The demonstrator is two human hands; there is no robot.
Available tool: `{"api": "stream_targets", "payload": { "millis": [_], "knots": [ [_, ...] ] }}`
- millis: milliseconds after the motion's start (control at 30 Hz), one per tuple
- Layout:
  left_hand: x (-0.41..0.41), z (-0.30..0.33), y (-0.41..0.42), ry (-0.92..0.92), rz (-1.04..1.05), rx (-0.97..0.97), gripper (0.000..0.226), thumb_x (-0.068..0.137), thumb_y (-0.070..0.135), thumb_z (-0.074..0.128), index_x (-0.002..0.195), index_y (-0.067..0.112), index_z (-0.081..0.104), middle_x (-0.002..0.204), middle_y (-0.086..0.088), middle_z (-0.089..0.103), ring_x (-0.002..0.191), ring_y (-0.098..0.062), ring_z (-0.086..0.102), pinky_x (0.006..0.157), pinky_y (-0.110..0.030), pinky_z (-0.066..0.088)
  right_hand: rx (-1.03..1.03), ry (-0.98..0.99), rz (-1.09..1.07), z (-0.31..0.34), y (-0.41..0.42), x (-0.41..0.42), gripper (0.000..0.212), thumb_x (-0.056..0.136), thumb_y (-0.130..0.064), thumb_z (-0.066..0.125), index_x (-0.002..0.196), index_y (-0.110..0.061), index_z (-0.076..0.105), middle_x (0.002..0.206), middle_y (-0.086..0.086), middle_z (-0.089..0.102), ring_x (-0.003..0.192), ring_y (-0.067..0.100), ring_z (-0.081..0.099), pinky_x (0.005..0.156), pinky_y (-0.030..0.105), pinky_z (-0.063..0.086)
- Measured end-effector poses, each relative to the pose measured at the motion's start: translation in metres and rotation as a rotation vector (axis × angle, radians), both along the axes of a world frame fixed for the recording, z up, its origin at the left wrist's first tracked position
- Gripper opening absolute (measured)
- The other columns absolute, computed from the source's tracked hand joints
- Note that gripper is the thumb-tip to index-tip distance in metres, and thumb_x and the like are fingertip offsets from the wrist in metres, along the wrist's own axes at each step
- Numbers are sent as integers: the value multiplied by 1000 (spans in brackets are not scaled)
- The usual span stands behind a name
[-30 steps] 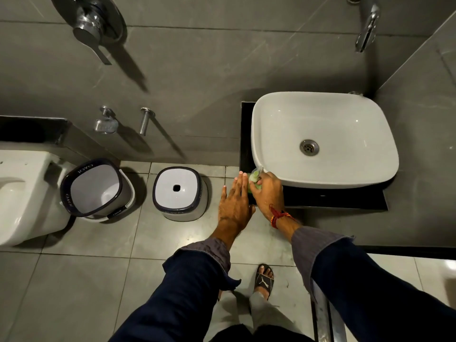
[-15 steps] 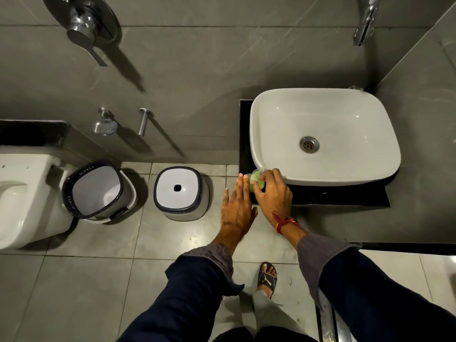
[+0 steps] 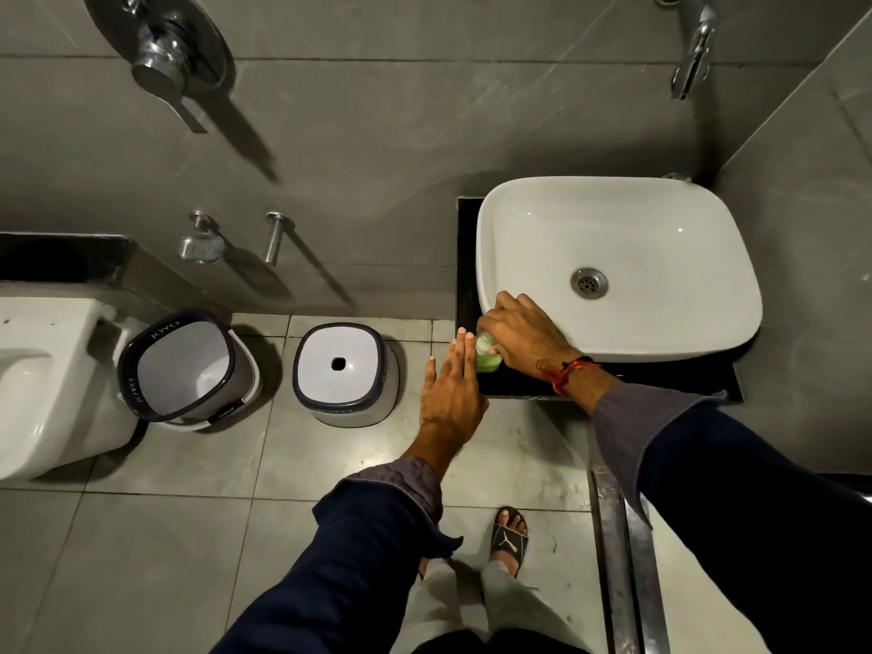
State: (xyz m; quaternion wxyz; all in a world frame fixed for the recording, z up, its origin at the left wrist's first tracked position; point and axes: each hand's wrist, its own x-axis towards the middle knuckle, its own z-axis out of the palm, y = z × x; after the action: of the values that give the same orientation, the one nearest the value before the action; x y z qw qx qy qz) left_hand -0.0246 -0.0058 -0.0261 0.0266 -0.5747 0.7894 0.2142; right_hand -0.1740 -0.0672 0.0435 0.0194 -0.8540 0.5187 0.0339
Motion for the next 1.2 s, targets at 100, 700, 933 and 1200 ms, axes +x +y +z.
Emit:
{"api": "stream_targets", "payload": {
  "millis": [100,700,933,1200],
  "knots": [
    [-2,1,1,10,22,10,95,98,33,57,162,10,-10,173,-9,-7,160,-25,1,127,-51,9,-20,14,31,-1,1,-1,17,76,-16,76,90,-13,68,88,4,72,93,25,56,75,37,45],
    [-10,1,13,-70,45,7,97,101,37,57,161,8,-14,171,-9,-19,159,-24,-9,128,-49,6,33,-333,-412,-24,48,31,54,89,-22,71,135,-3,52,125,16,63,114,31,57,99,41,50],
    [-14,4,11,-6,124,42,104,98,33,62,160,8,-16,171,-9,-17,160,-25,-2,130,-48,11,63,-804,-723,-35,56,35,43,89,10,58,129,-4,60,127,14,63,118,29,59,102,44,52],
    [-2,2,11,-53,74,35,97,101,39,57,162,9,-12,171,-11,-16,160,-24,-5,130,-48,9,58,-867,-730,-42,59,48,23,93,-9,66,115,-4,68,112,10,61,105,25,63,95,45,56]
  ]
}}
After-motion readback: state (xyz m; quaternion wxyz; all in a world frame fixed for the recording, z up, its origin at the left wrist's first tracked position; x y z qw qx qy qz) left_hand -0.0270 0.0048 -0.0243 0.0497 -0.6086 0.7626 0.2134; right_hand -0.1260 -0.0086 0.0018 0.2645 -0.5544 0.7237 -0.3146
